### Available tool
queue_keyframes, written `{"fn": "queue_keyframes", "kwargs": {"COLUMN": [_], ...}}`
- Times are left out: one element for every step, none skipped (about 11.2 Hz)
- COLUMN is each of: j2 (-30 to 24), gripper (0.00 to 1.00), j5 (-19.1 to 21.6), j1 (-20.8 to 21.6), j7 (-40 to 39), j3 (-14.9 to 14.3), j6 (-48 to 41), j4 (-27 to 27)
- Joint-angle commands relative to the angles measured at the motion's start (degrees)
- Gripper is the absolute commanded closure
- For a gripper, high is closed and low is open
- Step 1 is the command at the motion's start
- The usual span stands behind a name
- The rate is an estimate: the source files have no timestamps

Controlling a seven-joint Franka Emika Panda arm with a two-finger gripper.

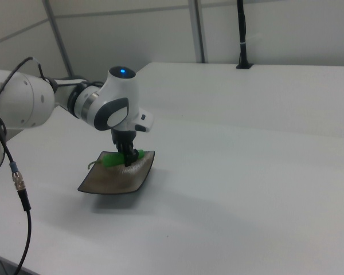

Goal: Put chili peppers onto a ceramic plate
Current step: 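Lower the chili pepper onto the plate and open the gripper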

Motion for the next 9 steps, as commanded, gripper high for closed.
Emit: {"fn": "queue_keyframes", "kwargs": {"j2": [0.7, 0.8, 0.6, 0.2, -0.2, -1.4, -2.9, -5.3, -7.3], "gripper": [0.85, 0.61, 0.3, 0.0, 0.0, 0.0, 0.0, 0.0, 0.0], "j5": [-2.0, -2.4, -2.6, -3.5, -3.6, -3.7, -4.9, -7.6, -10.6], "j1": [1.4, 1.4, 1.5, 1.5, 1.6, 2.3, 2.5, 2.7, 3.1], "j7": [0.7, 0.6, 0.4, 0.8, 0.9, 0.9, 0.9, 0.9, 0.9], "j3": [-0.5, -0.5, -0.5, -0.5, -0.5, -0.5, -0.5, -0.5, -0.5], "j6": [2.0, 1.9, 1.4, 1.2, 1.0, 1.0, 0.5, -1.6, -5.0], "j4": [-1.9, -1.9, -1.9, -1.8, -1.7, -1.5, -1.2, -0.8, 1.0]}}
